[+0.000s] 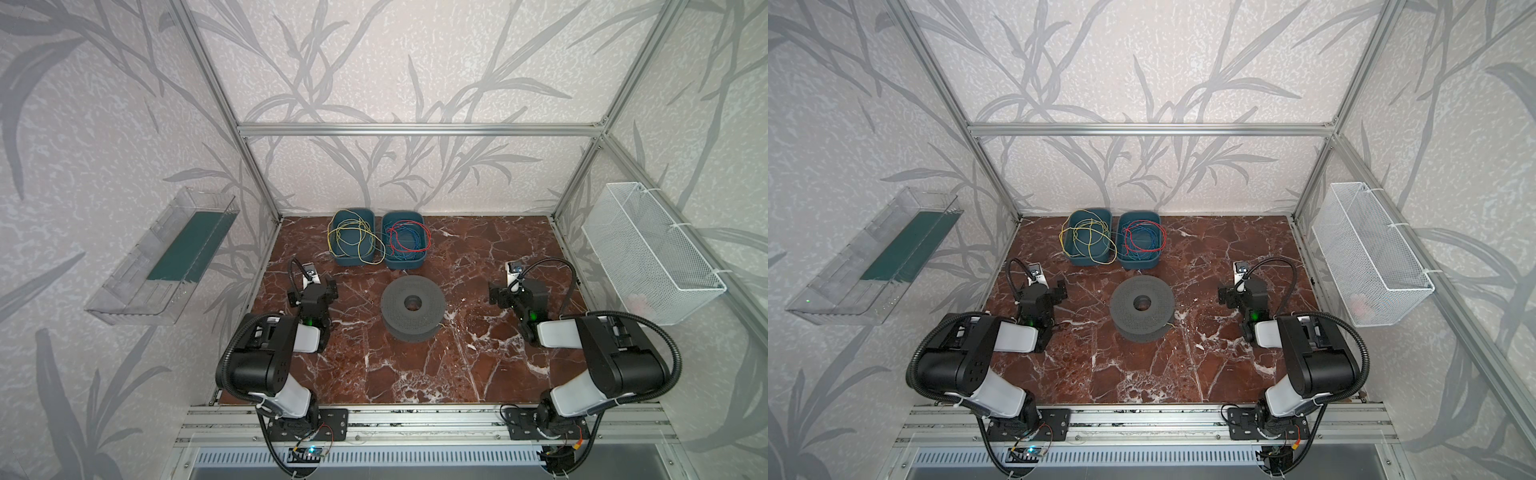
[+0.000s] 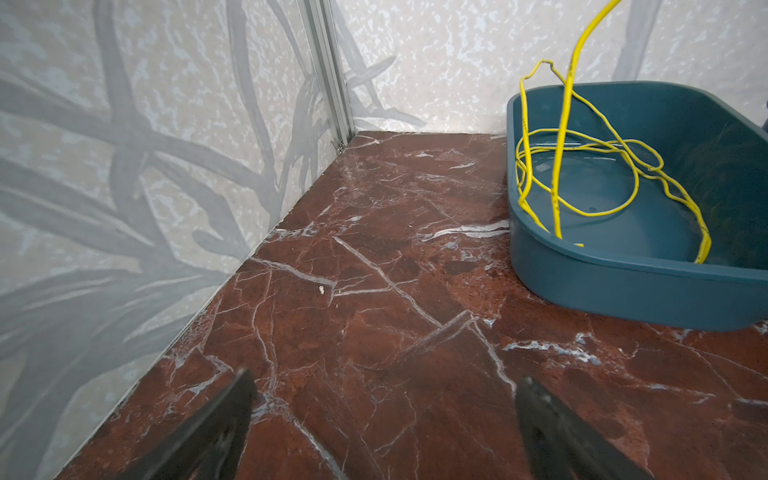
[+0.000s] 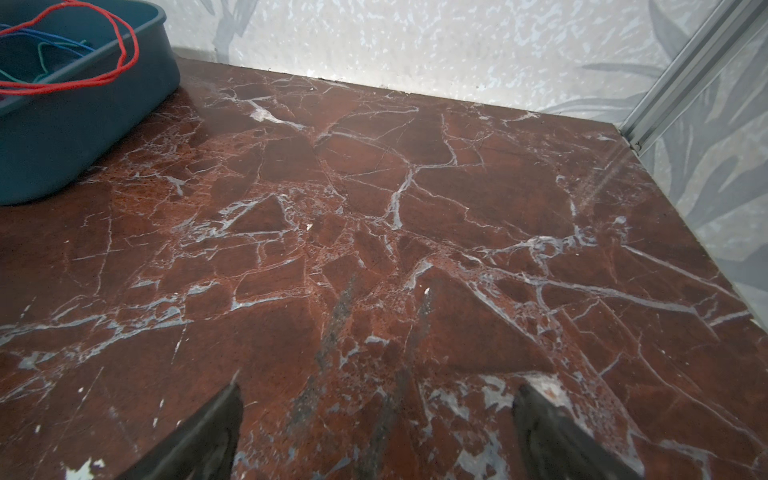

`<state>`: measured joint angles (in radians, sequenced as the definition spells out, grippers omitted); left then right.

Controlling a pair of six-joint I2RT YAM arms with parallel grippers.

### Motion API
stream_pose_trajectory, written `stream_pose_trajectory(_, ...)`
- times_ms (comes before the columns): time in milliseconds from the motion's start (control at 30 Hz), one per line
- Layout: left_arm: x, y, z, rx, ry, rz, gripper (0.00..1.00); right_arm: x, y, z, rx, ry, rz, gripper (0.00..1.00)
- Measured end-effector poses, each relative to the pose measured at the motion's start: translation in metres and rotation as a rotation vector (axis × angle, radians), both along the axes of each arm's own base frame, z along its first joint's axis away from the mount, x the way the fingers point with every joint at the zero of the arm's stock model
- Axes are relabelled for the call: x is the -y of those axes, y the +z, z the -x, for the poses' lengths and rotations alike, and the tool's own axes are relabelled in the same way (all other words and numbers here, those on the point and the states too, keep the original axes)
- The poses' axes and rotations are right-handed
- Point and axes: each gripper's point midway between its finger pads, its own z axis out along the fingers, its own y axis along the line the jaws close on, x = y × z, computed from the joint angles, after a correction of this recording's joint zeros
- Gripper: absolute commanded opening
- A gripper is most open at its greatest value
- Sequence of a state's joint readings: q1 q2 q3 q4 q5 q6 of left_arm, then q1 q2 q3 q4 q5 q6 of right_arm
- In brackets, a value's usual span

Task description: Wrap the cables

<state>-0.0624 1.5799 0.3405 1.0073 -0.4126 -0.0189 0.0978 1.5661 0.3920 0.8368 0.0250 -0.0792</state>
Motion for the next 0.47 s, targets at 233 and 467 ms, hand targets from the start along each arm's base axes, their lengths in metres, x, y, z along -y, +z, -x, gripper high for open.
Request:
stream_pose_trajectory(233, 0.0000, 0.0000, 0.0000, 0.000, 0.000, 0.000, 0.99, -0.0002, 0.0001, 0.0000, 0.000, 0.000, 0.000, 0.99)
stream_pose_trajectory(467, -0.0020, -0.0010, -0.0018, -0.004, -0.012, 0.013, 0.99, 0.0000, 0.0000, 0.0000, 0.000, 0.000, 0.000, 0.99)
